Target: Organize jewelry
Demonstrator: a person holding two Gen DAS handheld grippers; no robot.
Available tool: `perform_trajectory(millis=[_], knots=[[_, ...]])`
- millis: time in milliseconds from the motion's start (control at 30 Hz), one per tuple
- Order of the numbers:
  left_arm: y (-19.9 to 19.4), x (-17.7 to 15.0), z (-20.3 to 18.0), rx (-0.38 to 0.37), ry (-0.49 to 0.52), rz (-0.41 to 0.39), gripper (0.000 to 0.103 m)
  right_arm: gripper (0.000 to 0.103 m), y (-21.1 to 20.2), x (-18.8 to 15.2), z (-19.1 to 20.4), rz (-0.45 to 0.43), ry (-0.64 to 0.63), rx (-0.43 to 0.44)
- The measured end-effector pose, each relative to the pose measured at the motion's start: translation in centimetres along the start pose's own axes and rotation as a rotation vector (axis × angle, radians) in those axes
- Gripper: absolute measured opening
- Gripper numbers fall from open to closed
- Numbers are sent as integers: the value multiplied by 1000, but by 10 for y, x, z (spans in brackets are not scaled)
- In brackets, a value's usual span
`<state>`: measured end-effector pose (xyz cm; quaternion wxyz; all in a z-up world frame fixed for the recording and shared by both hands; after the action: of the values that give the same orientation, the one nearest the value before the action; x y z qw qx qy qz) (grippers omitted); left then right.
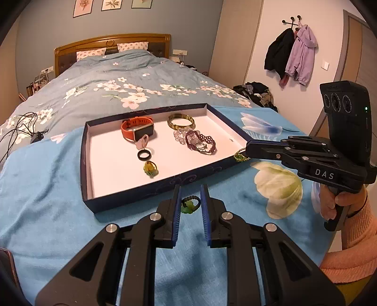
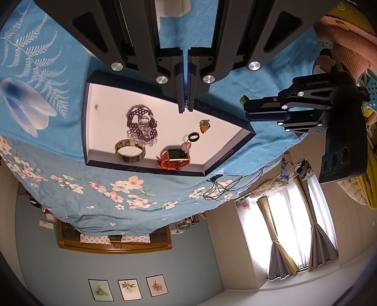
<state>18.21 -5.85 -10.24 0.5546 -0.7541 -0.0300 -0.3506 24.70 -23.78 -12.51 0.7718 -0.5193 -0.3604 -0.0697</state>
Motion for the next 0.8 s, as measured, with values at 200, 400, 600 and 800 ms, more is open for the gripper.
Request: perform_trajectory(millis=[200,400,600,800], knots=[[-3,4,1,8,0,-12,17,1,-2,4,-2,-13,0,-2],[-8,10,2,18,3,-31,17,1,-2,11,-3,-25,-1,-6],[-9,20,6,29,-1,-45,17,1,-3,17,-7,-35,2,-11],[-8,27,9,39,-3,-52,17,1,-1,20,-8,-35,3,-11]])
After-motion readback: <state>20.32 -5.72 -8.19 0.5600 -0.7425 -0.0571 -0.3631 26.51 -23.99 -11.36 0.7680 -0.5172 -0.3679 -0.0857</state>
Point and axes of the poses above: each gripper's, at about its wrist camera, not at the fingertips, and y roughly the way its jaws point, z to its left, x to its top, the point moved 8 cm from there along y, roughly the way its jaws point, and after that the axes turned 14 degrees about z, right-handed, at the moved point
